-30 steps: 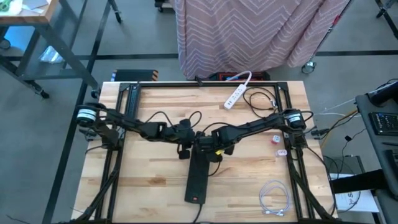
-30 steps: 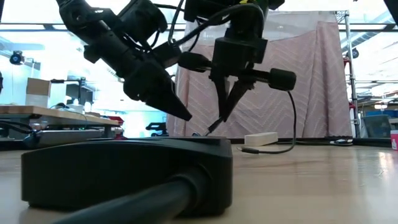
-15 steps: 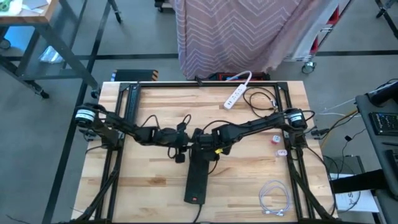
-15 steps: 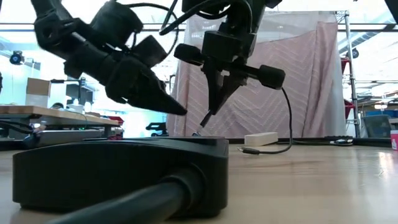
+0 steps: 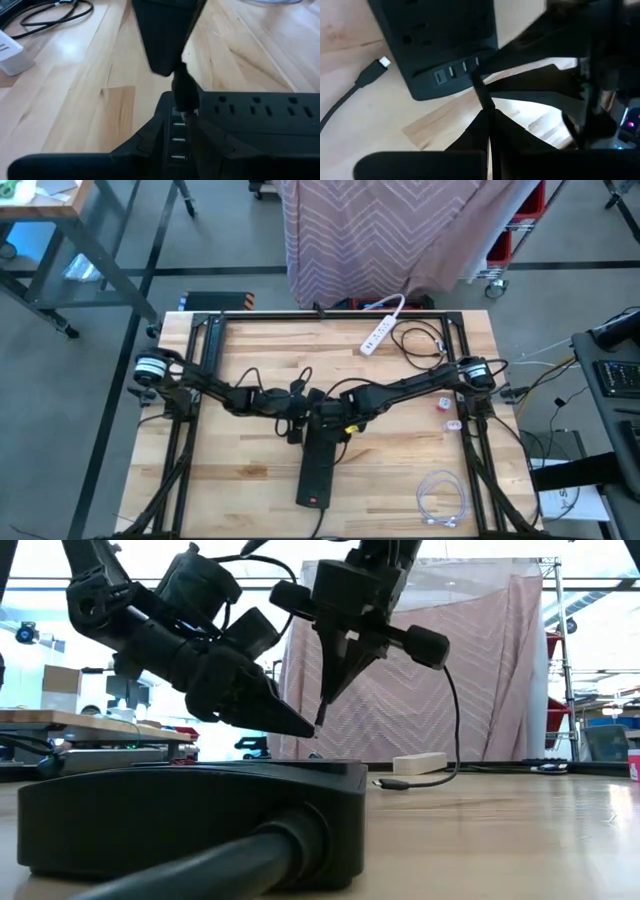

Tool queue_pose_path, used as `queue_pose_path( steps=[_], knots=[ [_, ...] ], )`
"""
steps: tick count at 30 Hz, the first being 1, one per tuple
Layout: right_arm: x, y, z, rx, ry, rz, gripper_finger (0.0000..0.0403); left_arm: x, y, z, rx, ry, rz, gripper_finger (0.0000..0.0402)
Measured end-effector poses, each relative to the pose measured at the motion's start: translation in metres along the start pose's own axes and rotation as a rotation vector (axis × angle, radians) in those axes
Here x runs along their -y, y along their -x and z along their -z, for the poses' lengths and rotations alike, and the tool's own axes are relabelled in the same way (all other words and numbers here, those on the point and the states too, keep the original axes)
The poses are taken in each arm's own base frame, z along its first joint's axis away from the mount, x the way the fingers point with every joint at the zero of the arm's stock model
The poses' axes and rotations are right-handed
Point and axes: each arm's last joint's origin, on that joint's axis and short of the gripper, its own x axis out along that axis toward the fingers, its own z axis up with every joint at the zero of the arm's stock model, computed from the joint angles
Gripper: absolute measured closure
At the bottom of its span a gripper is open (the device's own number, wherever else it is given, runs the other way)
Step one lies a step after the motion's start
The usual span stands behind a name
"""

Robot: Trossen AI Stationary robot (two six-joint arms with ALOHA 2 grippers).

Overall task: Insert USB
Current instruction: Insert the bottom black charger cable into the bottom black outlet extension

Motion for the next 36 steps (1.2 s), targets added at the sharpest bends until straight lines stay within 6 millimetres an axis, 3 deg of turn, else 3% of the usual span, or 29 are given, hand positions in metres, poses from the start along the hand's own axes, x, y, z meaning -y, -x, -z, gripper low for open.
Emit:
queue_pose_path(
  steps=[36],
  knots=[
    [-0.009,0.004,-0.016,-0.062,-0.446,0.059,0.0403,-0.001,-0.002,-0.003,-0.008,-0.003,-0.053,0.0327]
  ],
)
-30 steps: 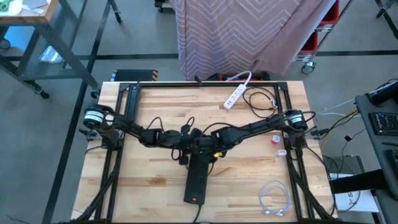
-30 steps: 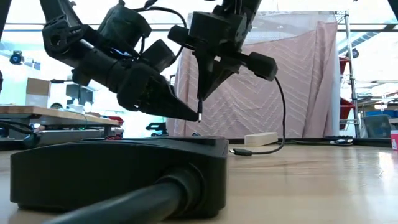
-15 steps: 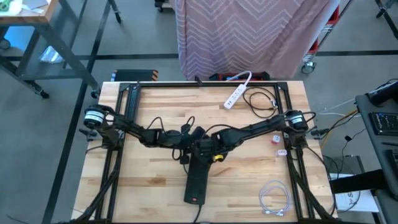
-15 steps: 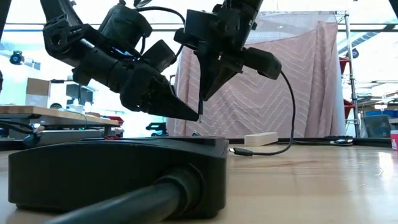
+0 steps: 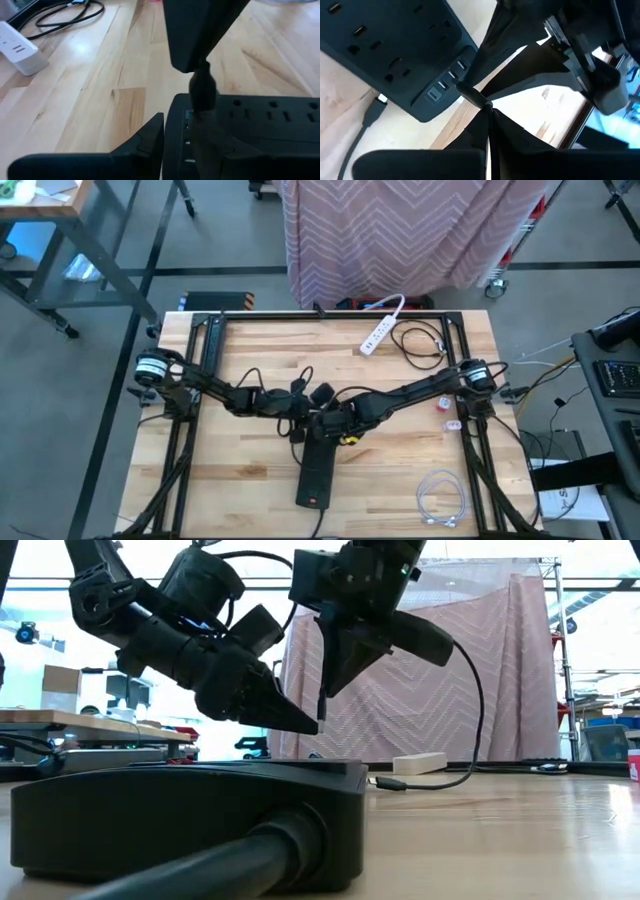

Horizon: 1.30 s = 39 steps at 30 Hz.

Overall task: Insert USB
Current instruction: Insert the bottom black charger cable into the bottom black outlet extension

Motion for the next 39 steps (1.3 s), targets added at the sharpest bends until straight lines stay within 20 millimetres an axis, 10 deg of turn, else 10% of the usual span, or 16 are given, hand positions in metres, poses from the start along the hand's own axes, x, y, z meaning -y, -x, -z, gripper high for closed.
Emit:
queue_pose_path(
  steps=[39],
  knots=[
    [-0.01,-0.008,0.0,-0.103,0.026,0.022,0.0403,0.006,-0.031,0.001,-0.094,0.017,0.011,0.0327]
  ],
)
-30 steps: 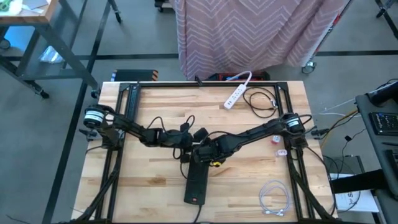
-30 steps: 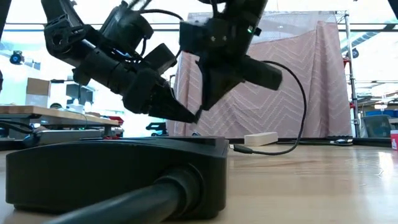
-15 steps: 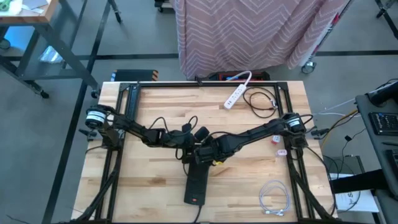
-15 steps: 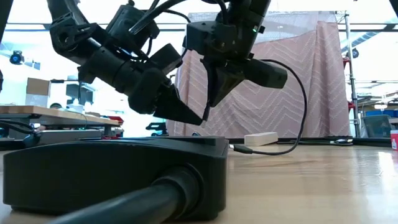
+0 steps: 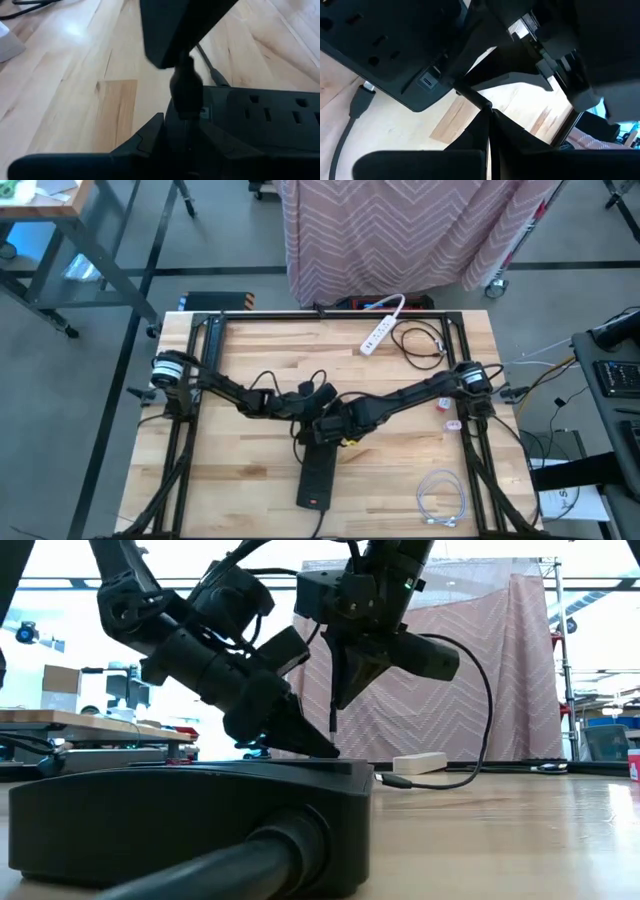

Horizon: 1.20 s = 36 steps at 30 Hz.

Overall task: Insert USB
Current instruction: Insert the bottom black charger cable into the bottom black outlet extension

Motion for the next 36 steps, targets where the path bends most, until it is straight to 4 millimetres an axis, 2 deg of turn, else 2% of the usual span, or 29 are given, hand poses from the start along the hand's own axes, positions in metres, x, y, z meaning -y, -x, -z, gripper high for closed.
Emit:
queue_pose_path(
  steps=[10,15,21,36],
  knots=[
    [-0.004,0.001,0.007,-0.071,0.017,-0.027,0.0403,-0.003,0.023,-0.01,-0.065,-0.012,0.018,0.0327],
    [-0.003,0.001,0.004,-0.05,0.0,-0.013,0.0403,-0.003,0.023,-0.013,-0.056,0.005,0.03,0.0332],
    [-0.002,0.001,0.002,-0.026,-0.003,-0.003,0.0403,-0.001,0.022,-0.016,-0.044,0.032,0.077,0.0395],
    [-0.003,0.004,-0.004,0.028,0.012,0.001,0.0403,-0.001,0.022,-0.016,-0.046,0.056,0.079,0.04]
  ],
)
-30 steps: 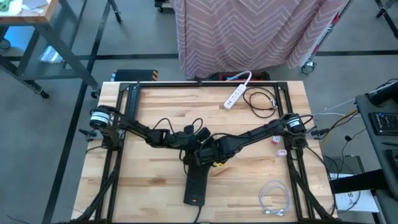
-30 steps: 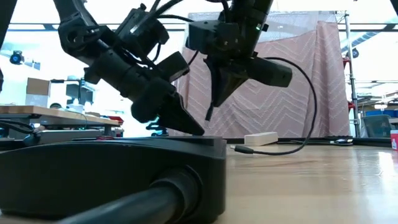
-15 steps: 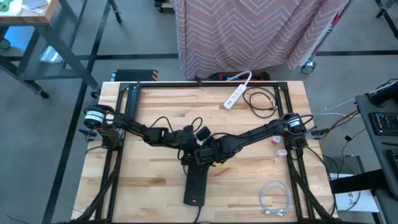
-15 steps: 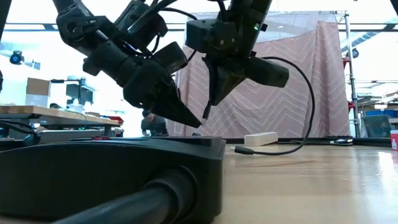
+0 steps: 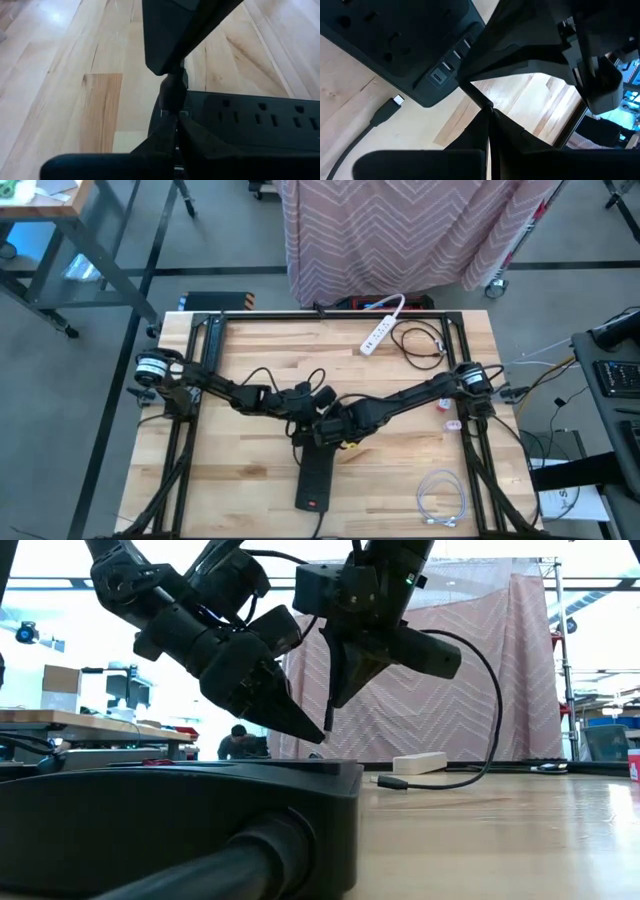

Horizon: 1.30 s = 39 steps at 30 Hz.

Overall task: Insert USB
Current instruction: Insert the bottom black charger cable into the bottom black outlet extension

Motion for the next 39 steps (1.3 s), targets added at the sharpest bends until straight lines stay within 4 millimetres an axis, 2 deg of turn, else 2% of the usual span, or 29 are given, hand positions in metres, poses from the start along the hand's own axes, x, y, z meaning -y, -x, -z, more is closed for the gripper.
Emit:
queue_pose_path(
  steps=[10,17,25,32,39],
  knots=[
    [-0.0012,0.0013,-0.0037,0.038,0.004,-0.011,0.0403,0.0004,0.0,0.0009,-0.009,-0.002,0.007,0.0401],
    [-0.0023,-0.001,-0.0072,0.09,-0.019,-0.042,0.0403,0.0025,0.0002,0.0041,-0.044,-0.003,0.072,0.0401],
    [-0.0018,-0.0033,-0.0076,0.09,-0.026,-0.03,0.0403,0.0009,0.0001,0.005,-0.052,-0.002,0.04,0.0401],
    [-0.0022,-0.0059,-0.0073,0.082,-0.046,-0.029,0.0403,0.0011,-0.0018,-0.0033,-0.035,-0.003,0.039,0.0402],
    [-0.005,-0.0072,-0.0018,0.034,-0.015,-0.061,0.0403,0.0006,-0.0045,0.0035,-0.094,-0.004,0.035,0.0402]
  ],
)
